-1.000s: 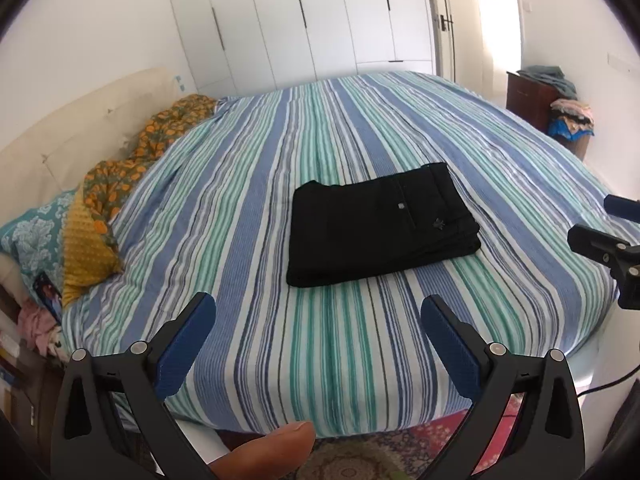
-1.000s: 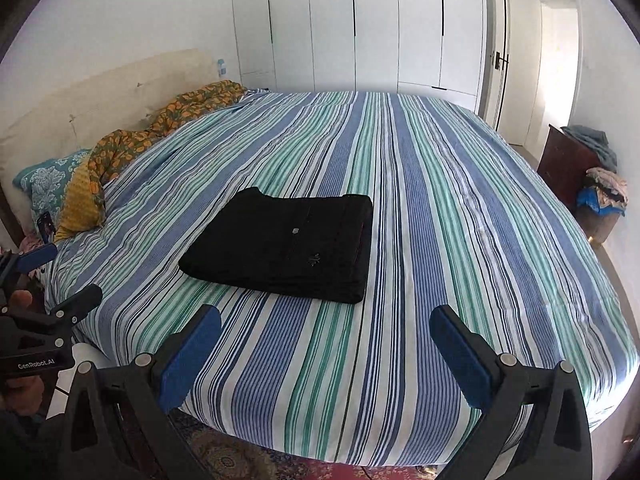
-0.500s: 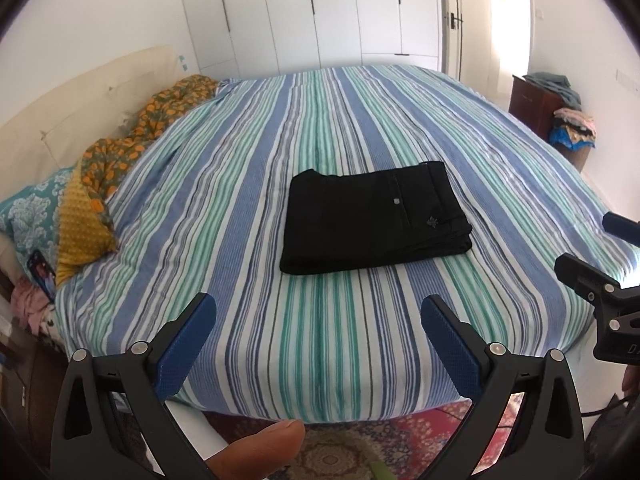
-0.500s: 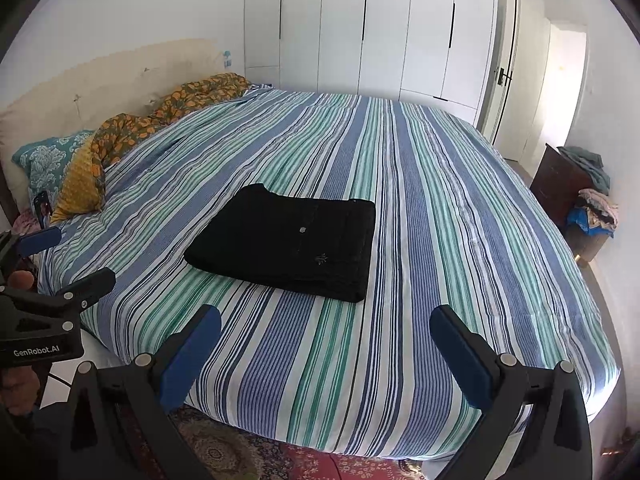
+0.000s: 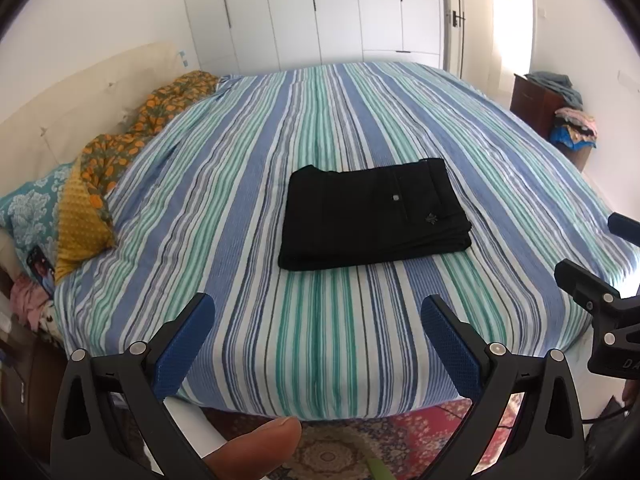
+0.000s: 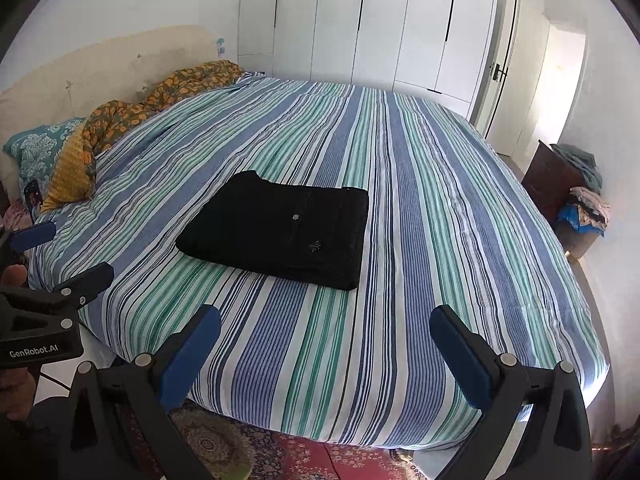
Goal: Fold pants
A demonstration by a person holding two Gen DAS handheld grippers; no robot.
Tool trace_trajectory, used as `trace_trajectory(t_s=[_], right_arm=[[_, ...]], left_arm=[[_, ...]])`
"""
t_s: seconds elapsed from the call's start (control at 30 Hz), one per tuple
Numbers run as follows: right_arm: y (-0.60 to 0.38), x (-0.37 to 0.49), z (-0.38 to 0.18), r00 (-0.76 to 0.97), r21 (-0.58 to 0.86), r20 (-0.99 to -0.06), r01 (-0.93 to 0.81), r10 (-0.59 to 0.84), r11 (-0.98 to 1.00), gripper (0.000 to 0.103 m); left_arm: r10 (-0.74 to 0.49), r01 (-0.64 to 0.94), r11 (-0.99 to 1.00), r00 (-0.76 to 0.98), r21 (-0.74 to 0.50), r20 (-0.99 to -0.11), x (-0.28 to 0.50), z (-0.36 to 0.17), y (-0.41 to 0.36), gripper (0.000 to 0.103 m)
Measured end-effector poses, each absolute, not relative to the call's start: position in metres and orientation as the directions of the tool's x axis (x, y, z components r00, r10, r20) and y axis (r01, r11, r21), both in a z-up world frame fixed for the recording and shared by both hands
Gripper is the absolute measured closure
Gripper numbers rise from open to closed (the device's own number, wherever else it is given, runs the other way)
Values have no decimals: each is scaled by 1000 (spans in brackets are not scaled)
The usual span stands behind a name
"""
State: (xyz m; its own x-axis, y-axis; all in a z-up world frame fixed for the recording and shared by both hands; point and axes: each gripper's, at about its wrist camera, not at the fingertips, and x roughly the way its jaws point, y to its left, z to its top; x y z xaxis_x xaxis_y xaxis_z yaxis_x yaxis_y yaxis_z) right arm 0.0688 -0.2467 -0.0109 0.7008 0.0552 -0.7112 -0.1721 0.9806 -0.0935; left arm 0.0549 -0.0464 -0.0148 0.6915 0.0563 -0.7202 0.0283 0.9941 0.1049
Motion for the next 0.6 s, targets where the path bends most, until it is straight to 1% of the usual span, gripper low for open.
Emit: trace_trajectory(t_s=[0.6], right_arm=[[-239,65,-9,692,-88,-719,-187,67,978,0]], left_arm=[[60,10,996,682,92,-729,55,-15,-44,1]])
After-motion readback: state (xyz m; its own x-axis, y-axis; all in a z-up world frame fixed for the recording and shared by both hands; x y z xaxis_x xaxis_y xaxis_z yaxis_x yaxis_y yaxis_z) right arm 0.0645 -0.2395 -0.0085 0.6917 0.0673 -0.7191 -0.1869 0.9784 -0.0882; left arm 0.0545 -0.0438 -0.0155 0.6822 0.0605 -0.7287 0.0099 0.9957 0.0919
